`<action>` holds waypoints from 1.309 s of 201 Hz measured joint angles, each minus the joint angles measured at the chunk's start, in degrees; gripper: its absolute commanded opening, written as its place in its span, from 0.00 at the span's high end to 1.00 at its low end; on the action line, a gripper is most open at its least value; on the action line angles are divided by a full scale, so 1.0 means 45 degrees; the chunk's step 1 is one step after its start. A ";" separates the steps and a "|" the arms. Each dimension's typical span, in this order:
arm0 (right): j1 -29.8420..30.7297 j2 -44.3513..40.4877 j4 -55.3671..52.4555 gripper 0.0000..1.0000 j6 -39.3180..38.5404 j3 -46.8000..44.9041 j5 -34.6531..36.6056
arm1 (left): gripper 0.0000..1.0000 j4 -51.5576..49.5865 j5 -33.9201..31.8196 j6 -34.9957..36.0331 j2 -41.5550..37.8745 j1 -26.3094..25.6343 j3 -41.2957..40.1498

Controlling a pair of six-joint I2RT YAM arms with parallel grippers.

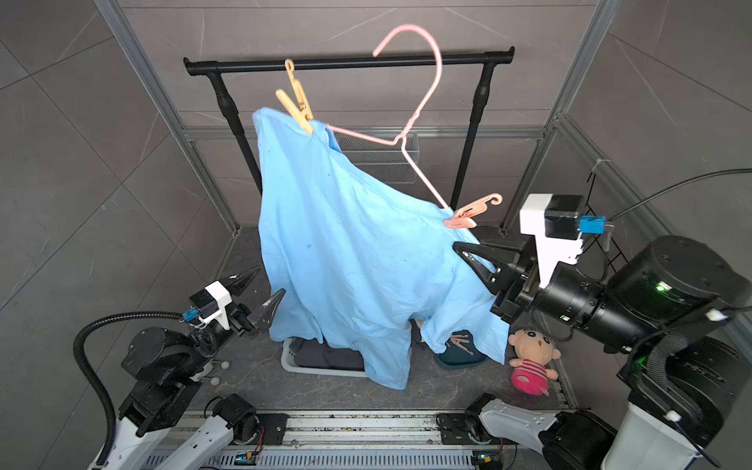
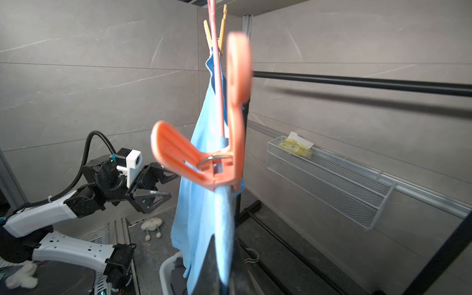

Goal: Use clothespins to secure the t-shirt on both sides of the hanger
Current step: Pick up the hanger from the basket, then hang the hanger on the clothesline.

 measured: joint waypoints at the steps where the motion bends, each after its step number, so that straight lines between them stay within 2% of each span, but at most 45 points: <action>1: 0.0000 0.0015 0.0000 1.00 0.0000 0.0058 0.0029 | 0.33 0.0000 0.0000 0.0005 0.0029 0.0000 0.0000; 37: 0.0000 0.0636 0.0136 1.00 -0.0583 0.2288 0.1423 | 0.34 -0.0044 0.0510 0.0058 0.1753 -0.0005 0.0126; 71: 0.0000 0.0447 0.0544 1.00 -0.1379 0.1928 0.3084 | 0.43 -0.0044 0.1384 -0.0364 0.3264 -0.0005 0.0345; 111: 0.0000 0.0651 0.0563 1.00 -0.2647 0.1292 0.5931 | 0.44 -0.0039 0.2365 -0.0903 0.5270 -0.0005 0.0908; 147: 0.0000 0.1190 0.0520 1.00 -0.3419 0.1297 0.7820 | 0.44 -0.0044 0.2618 -0.1020 0.5673 -0.0005 0.0971; 182: 0.0000 0.2089 0.0384 1.00 -0.3521 0.1428 0.8544 | 0.44 -0.0039 0.2550 -0.1030 0.5697 -0.0005 0.0981; 263: -0.0010 0.4333 -0.0097 1.00 -0.2705 0.1384 0.8723 | 0.44 -0.0044 0.2011 -0.0986 0.5712 -0.0005 0.0976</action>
